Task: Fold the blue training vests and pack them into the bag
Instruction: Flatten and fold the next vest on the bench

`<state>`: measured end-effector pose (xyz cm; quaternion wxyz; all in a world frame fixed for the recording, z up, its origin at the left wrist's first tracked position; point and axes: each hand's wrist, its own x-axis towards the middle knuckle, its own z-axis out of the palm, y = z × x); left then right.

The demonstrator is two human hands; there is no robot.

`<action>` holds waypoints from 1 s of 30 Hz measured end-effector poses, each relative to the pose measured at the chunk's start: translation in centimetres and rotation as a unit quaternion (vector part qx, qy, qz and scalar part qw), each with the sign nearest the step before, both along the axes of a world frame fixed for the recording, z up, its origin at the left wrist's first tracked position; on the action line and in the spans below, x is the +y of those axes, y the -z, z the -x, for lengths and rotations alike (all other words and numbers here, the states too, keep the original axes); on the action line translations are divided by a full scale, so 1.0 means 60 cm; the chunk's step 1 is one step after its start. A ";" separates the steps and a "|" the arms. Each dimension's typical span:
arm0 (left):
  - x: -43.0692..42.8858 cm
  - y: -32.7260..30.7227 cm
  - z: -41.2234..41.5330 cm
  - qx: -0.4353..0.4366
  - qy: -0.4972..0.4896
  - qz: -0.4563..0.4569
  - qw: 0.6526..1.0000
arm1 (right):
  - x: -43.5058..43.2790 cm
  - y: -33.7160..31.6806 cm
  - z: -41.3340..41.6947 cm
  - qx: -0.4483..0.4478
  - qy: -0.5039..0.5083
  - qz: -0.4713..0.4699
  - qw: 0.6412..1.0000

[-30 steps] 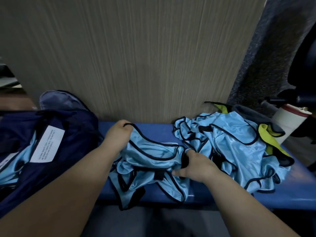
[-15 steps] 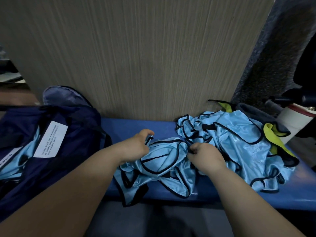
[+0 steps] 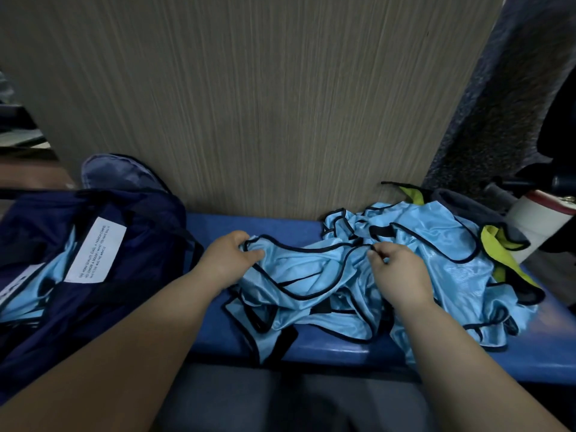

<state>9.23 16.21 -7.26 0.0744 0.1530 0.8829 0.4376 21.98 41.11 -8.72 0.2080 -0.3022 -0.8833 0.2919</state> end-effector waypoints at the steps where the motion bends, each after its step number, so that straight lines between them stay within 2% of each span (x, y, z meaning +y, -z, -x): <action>1: -0.001 -0.001 0.000 0.009 -0.011 -0.008 1.000 | -0.001 -0.001 0.000 0.015 0.000 0.002 1.000; 6: 0.002 -0.007 -0.004 0.032 -0.034 -0.034 0.998 | -0.009 -0.005 -0.002 0.110 -0.061 -0.071 0.990; 10: 0.028 -0.020 -0.031 0.045 0.002 -0.029 0.999 | -0.019 -0.002 -0.002 0.111 -0.144 -0.082 0.980; 13: 0.059 -0.023 -0.061 0.005 0.095 -0.030 0.995 | -0.039 0.004 0.000 0.130 -0.212 0.019 0.968; 16: 0.082 0.001 -0.076 0.003 0.184 0.025 0.983 | -0.062 0.003 0.001 0.122 -0.274 0.144 0.943; 18: 0.090 0.019 -0.075 0.025 0.207 0.078 0.975 | -0.069 0.001 -0.001 0.085 -0.313 0.200 0.925; 21: 0.092 0.043 -0.061 0.082 0.177 0.090 0.977 | -0.060 0.001 -0.007 0.036 -0.351 0.266 0.897; 23: 0.085 0.058 -0.044 0.094 0.118 0.069 0.986 | -0.048 0.000 -0.011 -0.018 -0.352 0.220 0.909; 25: 0.076 0.064 -0.032 0.075 0.079 0.059 0.992 | -0.039 0.004 -0.012 -0.084 -0.337 0.104 0.932; 27: 0.069 0.067 -0.026 0.058 0.064 0.060 0.995 | -0.036 0.013 -0.009 -0.100 -0.306 0.025 0.946; 28: 0.067 0.066 -0.026 0.060 0.052 0.054 0.995 | -0.036 0.018 -0.007 -0.084 -0.288 0.035 0.953; 30: 0.065 0.061 -0.034 0.050 0.049 -0.013 0.997 | -0.038 0.024 -0.004 -0.032 -0.265 0.085 0.960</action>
